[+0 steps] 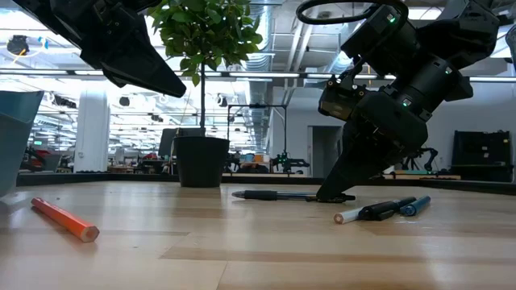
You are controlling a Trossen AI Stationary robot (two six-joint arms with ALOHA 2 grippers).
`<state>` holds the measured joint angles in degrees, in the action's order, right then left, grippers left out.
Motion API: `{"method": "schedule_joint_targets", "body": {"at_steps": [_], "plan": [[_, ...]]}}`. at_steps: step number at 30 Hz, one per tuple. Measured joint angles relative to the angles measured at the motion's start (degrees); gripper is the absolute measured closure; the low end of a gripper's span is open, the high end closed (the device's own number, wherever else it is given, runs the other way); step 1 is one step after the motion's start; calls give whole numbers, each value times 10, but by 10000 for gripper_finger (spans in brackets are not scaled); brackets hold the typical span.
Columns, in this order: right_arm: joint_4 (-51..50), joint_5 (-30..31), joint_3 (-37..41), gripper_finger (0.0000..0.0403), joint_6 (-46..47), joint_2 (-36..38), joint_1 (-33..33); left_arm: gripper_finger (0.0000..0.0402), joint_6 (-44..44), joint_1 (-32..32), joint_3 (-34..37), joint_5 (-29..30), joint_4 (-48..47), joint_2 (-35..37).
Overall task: Sort pens & pencils
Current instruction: Put the left black pen into the transparent bin
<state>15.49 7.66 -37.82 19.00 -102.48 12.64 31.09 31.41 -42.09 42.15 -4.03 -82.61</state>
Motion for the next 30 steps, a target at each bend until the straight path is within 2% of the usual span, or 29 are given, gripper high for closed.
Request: {"method": "schedule_joint_targets", "body": {"at_steps": [22, 30], "plan": [[14, 0, 0, 321, -15, 0, 0, 360, 0, 0, 0, 0, -8, 0], [22, 0, 0, 321, -25, 0, 0, 360, 1, 0, 0, -30, -13, 0]]}}
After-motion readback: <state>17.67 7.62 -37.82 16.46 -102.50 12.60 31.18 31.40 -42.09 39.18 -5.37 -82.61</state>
